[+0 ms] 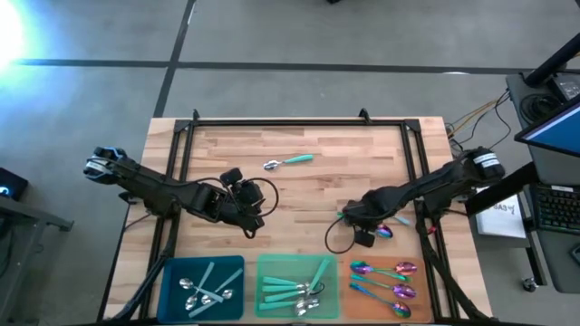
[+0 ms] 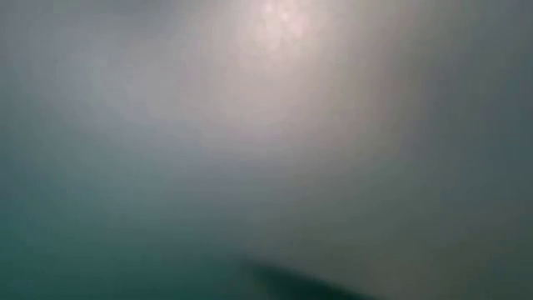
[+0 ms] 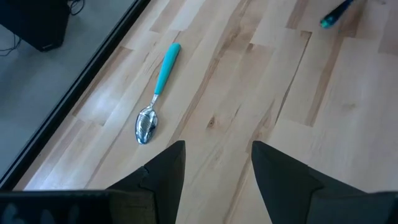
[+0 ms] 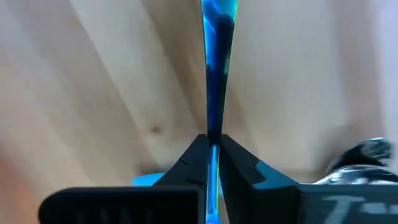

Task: Sort silverware by color (type)
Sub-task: Put the blue spoon into the orange bin

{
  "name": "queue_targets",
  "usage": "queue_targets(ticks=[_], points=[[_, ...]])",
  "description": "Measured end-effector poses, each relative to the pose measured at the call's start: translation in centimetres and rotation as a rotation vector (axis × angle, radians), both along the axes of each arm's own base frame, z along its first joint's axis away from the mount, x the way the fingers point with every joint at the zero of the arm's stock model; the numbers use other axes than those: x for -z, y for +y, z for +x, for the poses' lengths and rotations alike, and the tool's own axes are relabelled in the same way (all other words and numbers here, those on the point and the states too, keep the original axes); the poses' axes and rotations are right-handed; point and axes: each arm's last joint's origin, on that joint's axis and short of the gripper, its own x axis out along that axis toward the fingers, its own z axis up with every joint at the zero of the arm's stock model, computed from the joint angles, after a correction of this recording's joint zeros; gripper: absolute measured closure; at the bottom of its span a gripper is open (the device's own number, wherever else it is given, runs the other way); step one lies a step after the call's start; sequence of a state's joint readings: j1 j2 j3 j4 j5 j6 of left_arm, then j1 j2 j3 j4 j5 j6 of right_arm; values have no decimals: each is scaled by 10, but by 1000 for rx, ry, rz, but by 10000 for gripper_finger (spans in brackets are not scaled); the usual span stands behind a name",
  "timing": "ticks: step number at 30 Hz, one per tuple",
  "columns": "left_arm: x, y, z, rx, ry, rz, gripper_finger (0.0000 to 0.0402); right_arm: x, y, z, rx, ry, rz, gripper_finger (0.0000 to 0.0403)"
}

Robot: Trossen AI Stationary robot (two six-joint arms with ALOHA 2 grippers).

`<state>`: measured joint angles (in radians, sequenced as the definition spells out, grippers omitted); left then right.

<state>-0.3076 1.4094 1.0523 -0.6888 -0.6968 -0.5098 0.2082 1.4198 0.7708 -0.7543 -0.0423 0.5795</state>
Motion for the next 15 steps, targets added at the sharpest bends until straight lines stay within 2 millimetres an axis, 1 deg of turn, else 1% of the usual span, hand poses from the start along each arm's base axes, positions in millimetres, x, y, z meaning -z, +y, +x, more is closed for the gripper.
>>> queue_targets(ticks=[2, 6, 8, 11, 15], points=[[0, 0, 0, 0, 0, 0, 232, -11, -1, -2, 15, -54, 12, 390], [0, 0, 0, 0, 0, 0, 232, -28, -1, -8, 53, -112, 55, 390], [0, 0, 0, 0, 0, 0, 232, -37, 0, -13, 66, -141, 110, 390], [0, 0, 0, 0, 0, 0, 232, -49, 4, -20, 69, -173, 186, 391], [0, 0, 0, 0, 0, 0, 232, -70, 10, -26, 74, -255, 226, 391]])
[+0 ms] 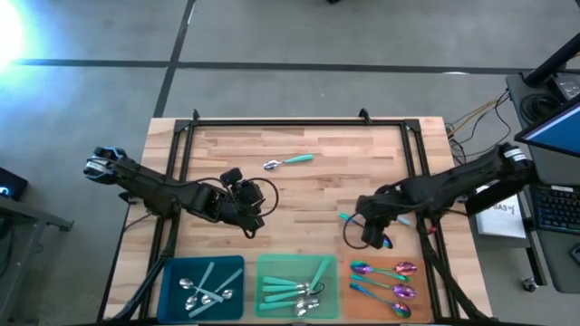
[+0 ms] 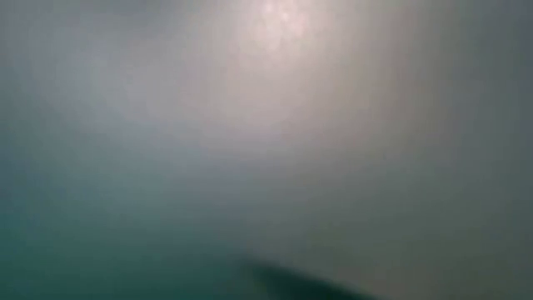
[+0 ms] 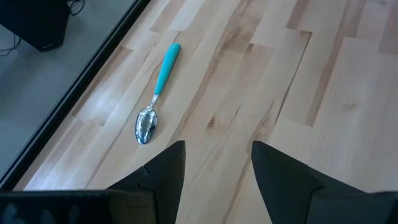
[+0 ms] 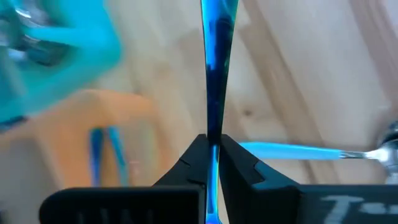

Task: Sort silverware by color (type)
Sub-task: Put the blue spoon into the orange bin

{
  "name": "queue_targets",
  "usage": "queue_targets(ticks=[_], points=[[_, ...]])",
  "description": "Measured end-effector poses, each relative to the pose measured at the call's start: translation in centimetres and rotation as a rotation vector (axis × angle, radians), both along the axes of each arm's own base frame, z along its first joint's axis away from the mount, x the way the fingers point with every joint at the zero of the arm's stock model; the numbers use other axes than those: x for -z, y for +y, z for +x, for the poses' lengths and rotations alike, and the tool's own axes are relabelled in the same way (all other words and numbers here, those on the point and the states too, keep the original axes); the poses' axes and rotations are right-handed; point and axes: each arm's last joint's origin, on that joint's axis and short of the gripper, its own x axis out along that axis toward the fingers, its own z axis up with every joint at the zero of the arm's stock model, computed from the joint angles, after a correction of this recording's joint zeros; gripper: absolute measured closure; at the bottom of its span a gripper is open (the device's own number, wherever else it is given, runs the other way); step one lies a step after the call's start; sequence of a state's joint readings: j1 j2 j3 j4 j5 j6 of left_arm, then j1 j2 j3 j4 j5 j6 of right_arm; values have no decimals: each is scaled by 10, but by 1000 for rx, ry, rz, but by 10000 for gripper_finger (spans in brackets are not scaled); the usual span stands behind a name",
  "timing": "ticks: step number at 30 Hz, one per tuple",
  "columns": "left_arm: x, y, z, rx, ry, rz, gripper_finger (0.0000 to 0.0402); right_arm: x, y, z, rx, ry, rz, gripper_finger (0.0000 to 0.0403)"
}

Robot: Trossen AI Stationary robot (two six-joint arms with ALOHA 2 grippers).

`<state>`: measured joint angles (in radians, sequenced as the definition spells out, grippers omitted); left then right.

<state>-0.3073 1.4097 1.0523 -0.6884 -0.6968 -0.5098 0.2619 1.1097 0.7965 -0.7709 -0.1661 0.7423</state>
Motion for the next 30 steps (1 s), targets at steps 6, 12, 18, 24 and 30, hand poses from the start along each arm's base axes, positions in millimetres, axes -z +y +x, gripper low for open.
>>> queue_targets(ticks=[6, 12, 18, 24, 30], points=[[0, 0, 0, 0, 0, 0, 232, -17, 19, -8, -54, -17, 121, 391], [0, 0, 0, 0, 0, 0, 232, -8, 47, -14, -184, 78, 189, 391], [0, 0, 0, 3, 3, 3, 232, 3, 72, -11, -218, 104, 208, 391], [0, 0, 0, 4, 5, 4, 232, 15, 95, -7, -287, 128, 285, 390], [0, 0, 0, 19, 16, 18, 232, 28, 102, -4, -296, 190, 277, 390]])
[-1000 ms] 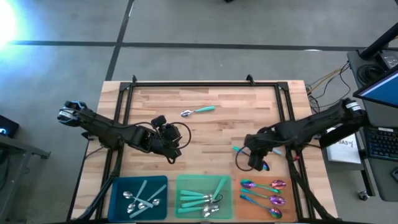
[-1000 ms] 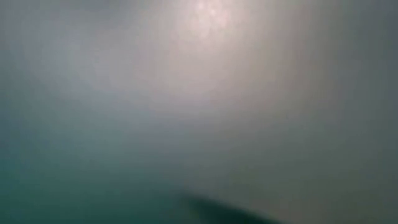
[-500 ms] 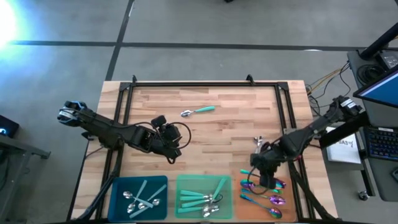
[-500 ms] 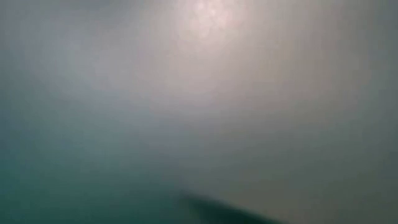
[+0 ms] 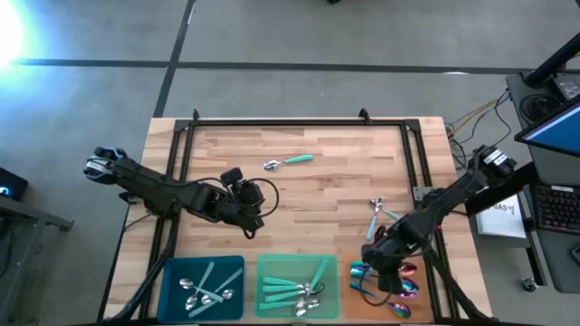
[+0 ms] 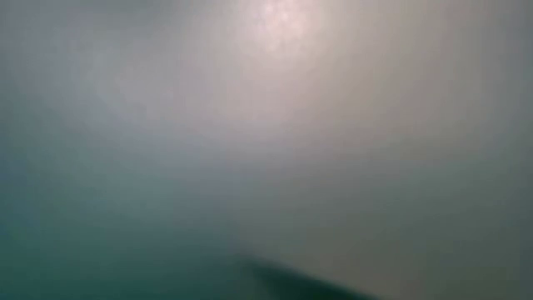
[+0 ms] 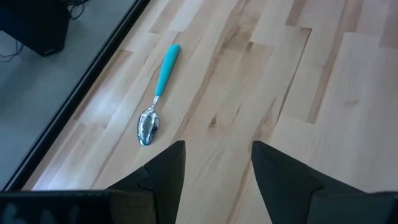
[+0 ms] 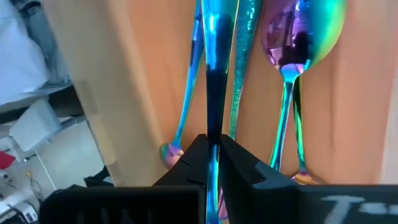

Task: Sort silverware by color (type)
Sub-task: Put the blue spoon into the orange bin, then put the light blue spoon into the blue bin

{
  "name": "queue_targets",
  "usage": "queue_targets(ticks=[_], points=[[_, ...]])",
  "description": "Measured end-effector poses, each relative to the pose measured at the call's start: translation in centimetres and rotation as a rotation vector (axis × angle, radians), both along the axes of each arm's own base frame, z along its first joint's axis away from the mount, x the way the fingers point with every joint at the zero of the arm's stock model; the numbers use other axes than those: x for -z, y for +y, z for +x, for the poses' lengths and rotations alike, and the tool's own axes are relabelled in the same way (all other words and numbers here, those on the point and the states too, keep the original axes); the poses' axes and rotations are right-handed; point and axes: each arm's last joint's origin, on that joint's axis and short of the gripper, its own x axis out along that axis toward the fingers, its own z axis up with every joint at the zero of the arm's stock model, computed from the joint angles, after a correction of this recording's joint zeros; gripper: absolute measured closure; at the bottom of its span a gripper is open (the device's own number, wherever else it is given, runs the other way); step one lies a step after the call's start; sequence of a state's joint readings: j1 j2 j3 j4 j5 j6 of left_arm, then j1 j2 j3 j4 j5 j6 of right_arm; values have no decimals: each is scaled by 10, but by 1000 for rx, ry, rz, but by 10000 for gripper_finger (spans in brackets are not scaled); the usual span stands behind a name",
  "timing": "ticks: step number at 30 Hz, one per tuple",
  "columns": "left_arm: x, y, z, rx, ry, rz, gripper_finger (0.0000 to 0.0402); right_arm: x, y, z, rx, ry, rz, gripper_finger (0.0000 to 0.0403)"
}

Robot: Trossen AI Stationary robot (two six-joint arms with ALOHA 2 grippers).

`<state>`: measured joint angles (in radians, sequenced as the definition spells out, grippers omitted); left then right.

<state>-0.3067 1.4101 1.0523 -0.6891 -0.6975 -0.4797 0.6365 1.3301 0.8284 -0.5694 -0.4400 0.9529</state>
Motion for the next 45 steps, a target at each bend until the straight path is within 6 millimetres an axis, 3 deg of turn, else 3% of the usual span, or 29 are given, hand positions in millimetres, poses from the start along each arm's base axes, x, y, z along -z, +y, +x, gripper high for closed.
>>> queue_targets(ticks=[10, 20, 26, 33, 39, 43, 45], points=[[0, 0, 0, -1, 2, 0, 232, 11, 4, 3, 1, 58, 3, 388], [0, 0, 0, 0, 2, 1, 232, 10, 5, 5, 20, 57, 17, 311], [0, 0, 0, 0, 2, 1, 232, 8, 1, 6, 34, 55, 18, 297], [0, 0, 0, 0, 3, 1, 232, 6, -11, 15, 56, 35, 11, 309], [1, 0, 0, 0, 5, 1, 232, -7, -26, 24, 8, 9, -41, 323], [1, 0, 0, -1, 6, 2, 232, -21, -40, 35, 37, -63, -188, 325], [1, 0, 0, -1, 6, 1, 232, -29, -52, 40, 135, -82, -317, 322]])
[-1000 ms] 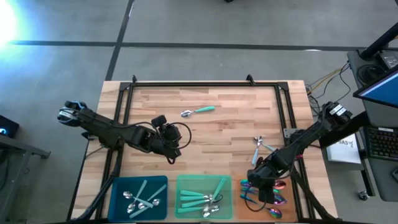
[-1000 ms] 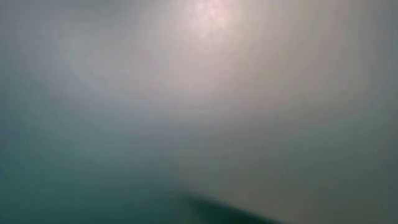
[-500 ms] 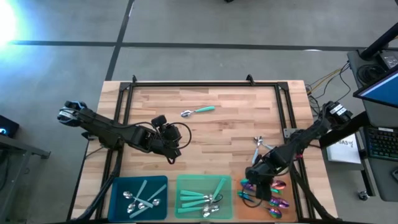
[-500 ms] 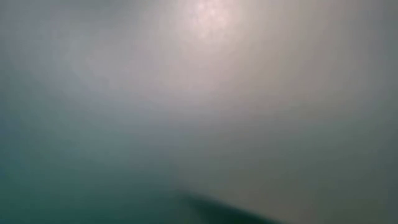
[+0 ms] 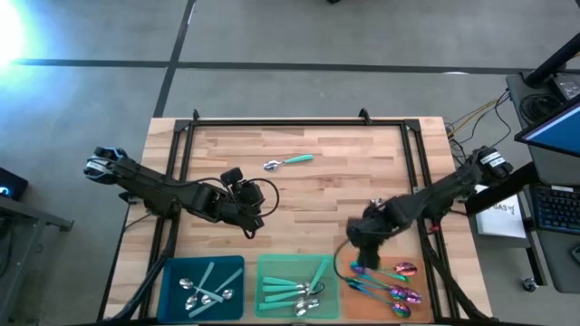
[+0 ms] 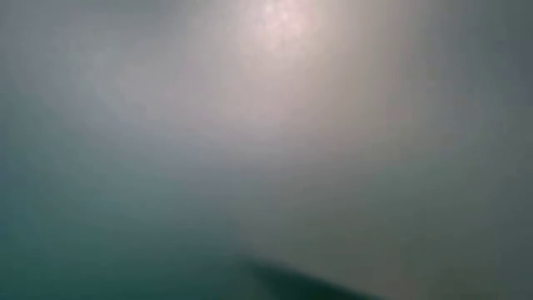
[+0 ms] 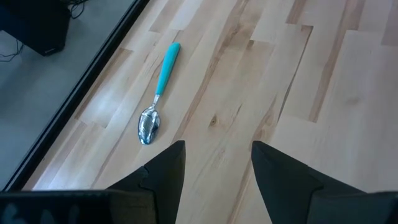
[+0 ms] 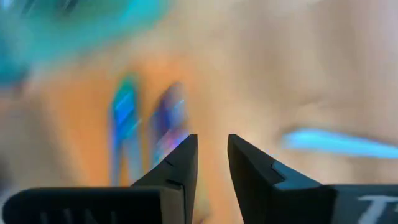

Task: Sort silverware by color (type)
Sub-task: Put the light blue spoon into the blue bin

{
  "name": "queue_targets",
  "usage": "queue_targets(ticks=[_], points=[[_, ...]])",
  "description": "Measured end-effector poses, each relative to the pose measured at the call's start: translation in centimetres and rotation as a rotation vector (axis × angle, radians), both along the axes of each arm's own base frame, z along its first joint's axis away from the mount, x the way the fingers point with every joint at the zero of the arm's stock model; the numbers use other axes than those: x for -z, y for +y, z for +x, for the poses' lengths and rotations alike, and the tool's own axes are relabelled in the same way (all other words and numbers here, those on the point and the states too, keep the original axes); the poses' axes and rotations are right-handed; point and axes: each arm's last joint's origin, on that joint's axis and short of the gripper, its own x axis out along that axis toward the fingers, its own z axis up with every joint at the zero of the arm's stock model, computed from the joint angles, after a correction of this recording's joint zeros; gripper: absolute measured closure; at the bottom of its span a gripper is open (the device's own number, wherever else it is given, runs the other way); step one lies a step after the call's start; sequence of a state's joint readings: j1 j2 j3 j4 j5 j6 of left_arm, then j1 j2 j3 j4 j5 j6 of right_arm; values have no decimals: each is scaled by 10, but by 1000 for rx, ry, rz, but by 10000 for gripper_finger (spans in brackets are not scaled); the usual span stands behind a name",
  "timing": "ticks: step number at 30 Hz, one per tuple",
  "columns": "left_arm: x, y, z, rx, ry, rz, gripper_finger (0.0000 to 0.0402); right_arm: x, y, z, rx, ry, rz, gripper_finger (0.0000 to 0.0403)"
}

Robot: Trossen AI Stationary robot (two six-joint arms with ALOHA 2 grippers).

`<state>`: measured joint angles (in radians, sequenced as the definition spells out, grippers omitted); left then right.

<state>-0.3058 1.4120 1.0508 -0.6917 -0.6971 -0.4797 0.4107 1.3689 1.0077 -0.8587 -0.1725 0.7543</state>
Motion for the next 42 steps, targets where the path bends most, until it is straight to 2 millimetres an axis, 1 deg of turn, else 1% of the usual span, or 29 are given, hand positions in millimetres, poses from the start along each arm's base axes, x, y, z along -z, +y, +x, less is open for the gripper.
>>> queue_targets(ticks=[3, 4, 7, 11, 14, 19, 23, 26, 31, 36, 42], points=[[0, 0, 0, 0, 0, 0, 232, -7, -23, 5, 264, 16, -158, 317], [0, 0, 0, 0, 1, 0, 232, -8, -30, 4, 318, 41, -193, 314], [1, 0, -1, 1, 14, 3, 232, -2, -43, -4, 358, 140, -253, 307], [3, 1, -5, 0, 57, 15, 232, 20, -58, -16, 429, 243, -285, 297], [4, 2, -7, -1, 91, 25, 232, 32, -62, -23, 486, 295, -298, 289], [5, 3, -10, -2, 125, 36, 232, 47, -65, -29, 616, 308, -301, 272], [7, 4, -14, -1, 165, 50, 232, 58, -63, -25, 714, 236, -239, 252], [8, 5, -18, 0, 213, 66, 232, 60, -63, -21, 743, 202, -213, 234], [9, 7, -22, -9, 261, 79, 232, 60, -62, -22, 825, 213, -202, 211], [10, 8, -24, -13, 277, 82, 232, 60, -53, -24, 905, 219, -187, 205], [10, 8, -24, -14, 277, 82, 232, 63, -41, -31, 946, 233, -189, 212]])
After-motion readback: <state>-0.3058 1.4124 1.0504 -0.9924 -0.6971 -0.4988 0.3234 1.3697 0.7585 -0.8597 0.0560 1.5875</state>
